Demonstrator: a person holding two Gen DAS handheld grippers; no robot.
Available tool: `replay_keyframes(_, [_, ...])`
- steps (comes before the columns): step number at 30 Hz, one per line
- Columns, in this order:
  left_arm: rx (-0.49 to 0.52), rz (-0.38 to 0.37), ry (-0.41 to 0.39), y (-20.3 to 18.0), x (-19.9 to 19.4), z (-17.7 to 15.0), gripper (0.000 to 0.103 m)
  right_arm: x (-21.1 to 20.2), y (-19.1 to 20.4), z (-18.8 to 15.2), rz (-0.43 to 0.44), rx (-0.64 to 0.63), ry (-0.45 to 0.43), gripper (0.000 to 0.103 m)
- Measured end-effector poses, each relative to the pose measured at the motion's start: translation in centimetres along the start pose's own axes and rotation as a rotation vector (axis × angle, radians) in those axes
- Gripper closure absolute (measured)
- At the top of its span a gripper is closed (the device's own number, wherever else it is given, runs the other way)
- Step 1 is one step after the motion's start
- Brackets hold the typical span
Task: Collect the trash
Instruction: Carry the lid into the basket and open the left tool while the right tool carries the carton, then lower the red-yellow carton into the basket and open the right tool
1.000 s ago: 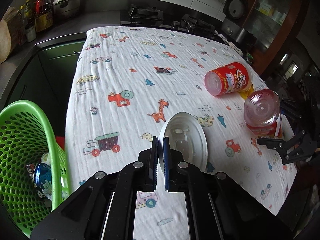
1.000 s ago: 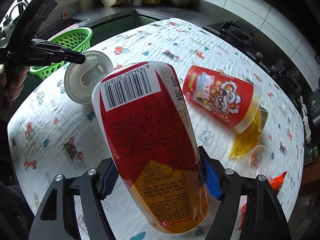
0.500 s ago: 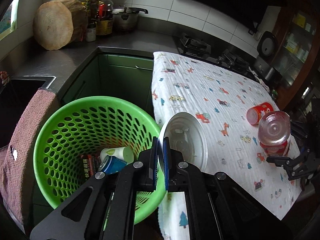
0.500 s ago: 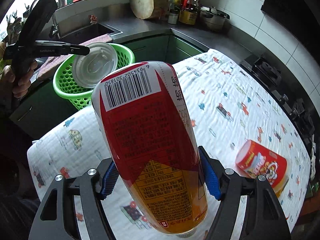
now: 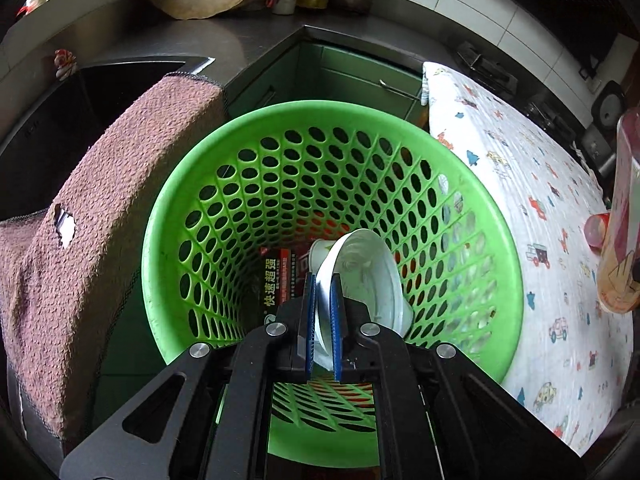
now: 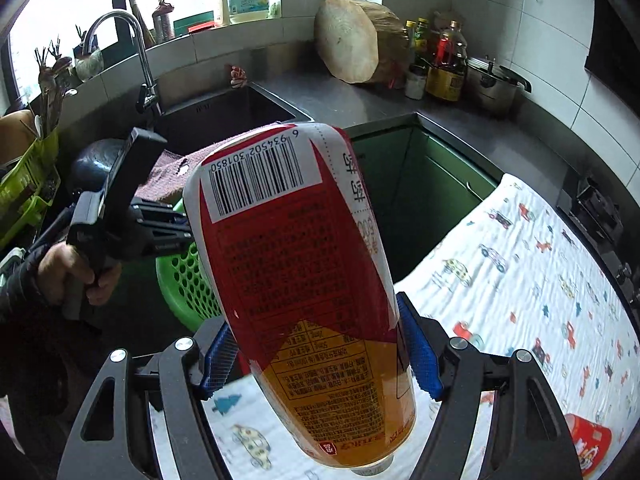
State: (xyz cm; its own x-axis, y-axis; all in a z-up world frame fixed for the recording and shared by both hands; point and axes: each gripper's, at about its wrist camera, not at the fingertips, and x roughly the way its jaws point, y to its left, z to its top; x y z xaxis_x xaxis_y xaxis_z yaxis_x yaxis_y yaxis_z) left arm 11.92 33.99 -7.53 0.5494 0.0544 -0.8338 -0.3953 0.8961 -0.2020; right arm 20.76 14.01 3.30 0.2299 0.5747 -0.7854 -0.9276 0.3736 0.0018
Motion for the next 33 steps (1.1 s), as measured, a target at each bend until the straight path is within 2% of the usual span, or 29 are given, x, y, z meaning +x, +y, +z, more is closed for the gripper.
replay_keyframes(5, [-0.008, 0.010, 0.013, 1.4, 0.1, -0.7, 0.093, 3.0, 1.5, 2.7, 0.031, 0.023, -0.007, 0.033])
replay_keyframes(7, [-0.019, 0.012, 0.011, 2.0, -0.3, -0.9, 0.085, 4.3, 1.9, 3.5, 0.039, 0.033, 0.000, 0.033])
replay_keyframes(8, [-0.026, 0.015, 0.008, 2.3, -0.4, -1.0, 0.075, 5.1, 2.1, 3.9, 0.045, 0.037, 0.004, 0.033])
replay_keyframes(13, [-0.050, -0.016, -0.022, 3.3, -1.9, -1.2, 0.063, 8.3, 2.8, 5.7, 0.045, 0.054, 0.022, 0.033])
replay_keyframes(15, [-0.041, 0.011, -0.041, 3.1, -2.6, -1.2, 0.047, 9.3, 3.0, 6.1, 0.050, 0.068, 0.029, 0.033])
replay_keyframes(18, [-0.032, 0.007, -0.058, 2.9, -3.4, -1.1, 0.043, 10.8, 3.2, 6.9, 0.042, 0.073, 0.038, 0.033])
replay_keyframes(22, [-0.027, 0.005, -0.069, 2.6, -4.0, -1.2, 0.035, 12.2, 3.1, 7.0, 0.072, 0.097, 0.064, 0.032])
replay_keyframes(23, [-0.027, 0.008, -0.072, 2.5, -4.2, -1.2, 0.030, 12.2, 3.1, 7.0, 0.072, 0.100, 0.055, 0.030])
replay_keyframes(24, [-0.027, 0.010, -0.076, 2.4, -4.3, -1.2, 0.029, 11.9, 3.0, 7.0, 0.068, 0.104, 0.039, 0.025])
replay_keyframes(26, [-0.025, 0.010, -0.081, 2.3, -4.5, -1.1, 0.029, 11.2, 2.8, 7.0, 0.086, 0.114, 0.015, 0.021])
replay_keyframes(33, [-0.027, 0.005, -0.084, 1.2, -4.8, -0.7, 0.024, 8.0, 1.9, 6.0, 0.064, 0.105, -0.020, 0.021])
